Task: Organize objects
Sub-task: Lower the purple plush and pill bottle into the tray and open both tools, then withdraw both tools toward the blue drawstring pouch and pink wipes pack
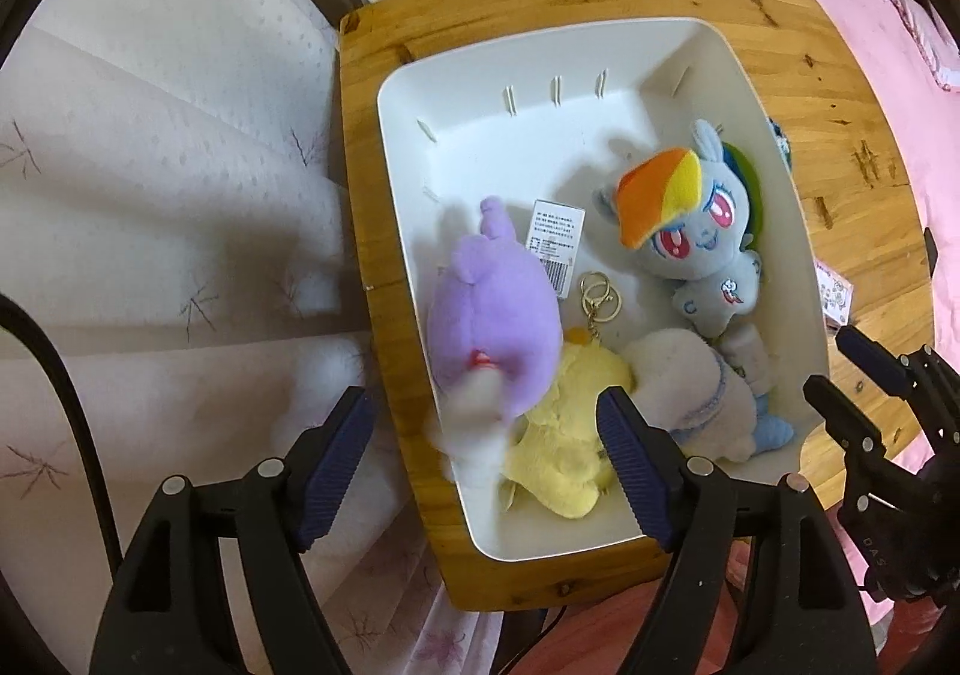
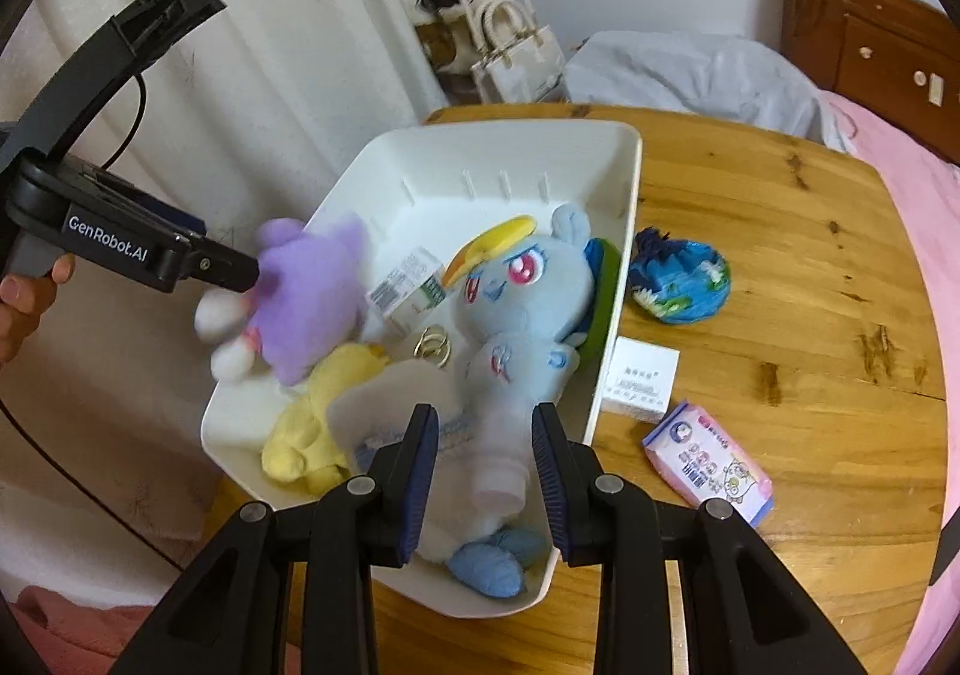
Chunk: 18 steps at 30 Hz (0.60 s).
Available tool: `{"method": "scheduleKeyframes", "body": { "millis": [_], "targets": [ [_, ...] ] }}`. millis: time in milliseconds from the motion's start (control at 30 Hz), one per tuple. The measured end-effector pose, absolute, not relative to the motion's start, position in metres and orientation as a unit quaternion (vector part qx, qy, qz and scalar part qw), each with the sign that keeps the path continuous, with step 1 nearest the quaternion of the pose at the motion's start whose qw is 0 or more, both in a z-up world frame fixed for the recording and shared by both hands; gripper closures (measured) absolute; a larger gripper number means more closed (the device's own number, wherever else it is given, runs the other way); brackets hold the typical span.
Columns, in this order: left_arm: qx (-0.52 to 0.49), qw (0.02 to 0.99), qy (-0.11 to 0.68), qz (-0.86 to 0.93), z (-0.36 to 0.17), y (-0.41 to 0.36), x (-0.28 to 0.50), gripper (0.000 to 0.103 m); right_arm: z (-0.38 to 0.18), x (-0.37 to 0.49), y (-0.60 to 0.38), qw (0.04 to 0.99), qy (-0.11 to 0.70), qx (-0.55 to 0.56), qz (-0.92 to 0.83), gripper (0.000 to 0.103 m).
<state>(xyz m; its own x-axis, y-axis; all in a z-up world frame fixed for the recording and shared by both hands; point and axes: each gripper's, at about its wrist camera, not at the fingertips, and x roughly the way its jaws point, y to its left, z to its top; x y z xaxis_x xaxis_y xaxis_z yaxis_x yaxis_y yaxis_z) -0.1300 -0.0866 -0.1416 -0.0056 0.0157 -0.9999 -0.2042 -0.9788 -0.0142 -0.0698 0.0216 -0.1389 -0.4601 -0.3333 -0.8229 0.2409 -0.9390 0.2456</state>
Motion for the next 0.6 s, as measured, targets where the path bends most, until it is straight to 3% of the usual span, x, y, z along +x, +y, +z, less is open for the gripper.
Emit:
{"method": "scheduleKeyframes", "body": {
  "millis": [67, 133, 267, 600],
  "targets": [
    [-0.695, 0.083, 0.068, 0.711, -0.137, -0.086, -0.132, 0.023, -0.137, -0.068, 0.024, 0.162, -0.048, 0.486, -0.858, 0.051],
    [-0.687, 0.086, 0.071, 0.718, -0.132, -0.084, -0.132, 0.023, -0.135, -0.066, 0.025, 0.158, -0.040, 0.478, -0.863, 0.045],
    [-0.660, 0.104, 0.074, 0.740, -0.115, -0.078, -0.133, 0.023, -0.130, -0.054, 0.030, 0.155, -0.019, 0.460, -0.874, 0.039],
    [-0.556, 0.173, 0.124, 0.804, -0.072, -0.041, -0.134, 0.023, -0.125, -0.021, 0.055, 0.138, 0.007, 0.428, -0.893, 0.037]
  ]
}}
